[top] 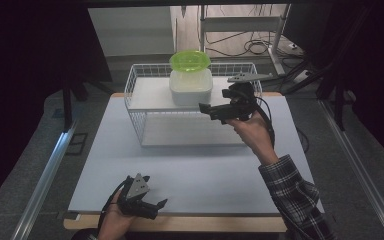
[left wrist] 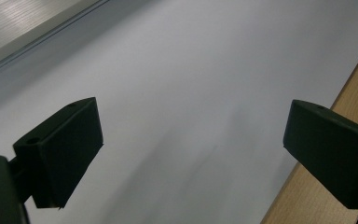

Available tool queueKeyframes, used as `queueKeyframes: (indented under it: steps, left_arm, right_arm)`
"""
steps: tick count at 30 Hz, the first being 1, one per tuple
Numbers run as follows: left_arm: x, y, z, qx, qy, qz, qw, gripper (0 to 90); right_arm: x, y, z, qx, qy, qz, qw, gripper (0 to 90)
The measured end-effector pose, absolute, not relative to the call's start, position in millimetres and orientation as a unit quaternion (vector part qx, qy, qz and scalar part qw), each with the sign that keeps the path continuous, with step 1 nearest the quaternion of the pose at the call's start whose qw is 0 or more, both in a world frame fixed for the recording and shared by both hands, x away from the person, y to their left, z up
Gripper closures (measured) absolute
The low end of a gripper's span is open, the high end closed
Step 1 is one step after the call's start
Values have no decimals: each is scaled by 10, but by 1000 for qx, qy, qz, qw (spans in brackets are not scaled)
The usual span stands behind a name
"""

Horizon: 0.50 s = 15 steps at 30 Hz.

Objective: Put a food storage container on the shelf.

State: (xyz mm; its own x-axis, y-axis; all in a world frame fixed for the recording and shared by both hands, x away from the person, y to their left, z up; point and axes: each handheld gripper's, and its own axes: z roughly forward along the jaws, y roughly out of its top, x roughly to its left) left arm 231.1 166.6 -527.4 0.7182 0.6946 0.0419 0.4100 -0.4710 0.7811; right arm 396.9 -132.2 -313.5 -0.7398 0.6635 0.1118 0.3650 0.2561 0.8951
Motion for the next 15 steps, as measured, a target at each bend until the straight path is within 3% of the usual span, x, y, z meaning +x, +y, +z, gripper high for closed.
queueKeyframes:
  steps: [15]
  left_arm:
    - [2313, 1666, -5278, 841, 327, 181, 392, 42]
  right_arm:
    - [3804, -1426, -3578, 316, 796, 498, 138, 14]
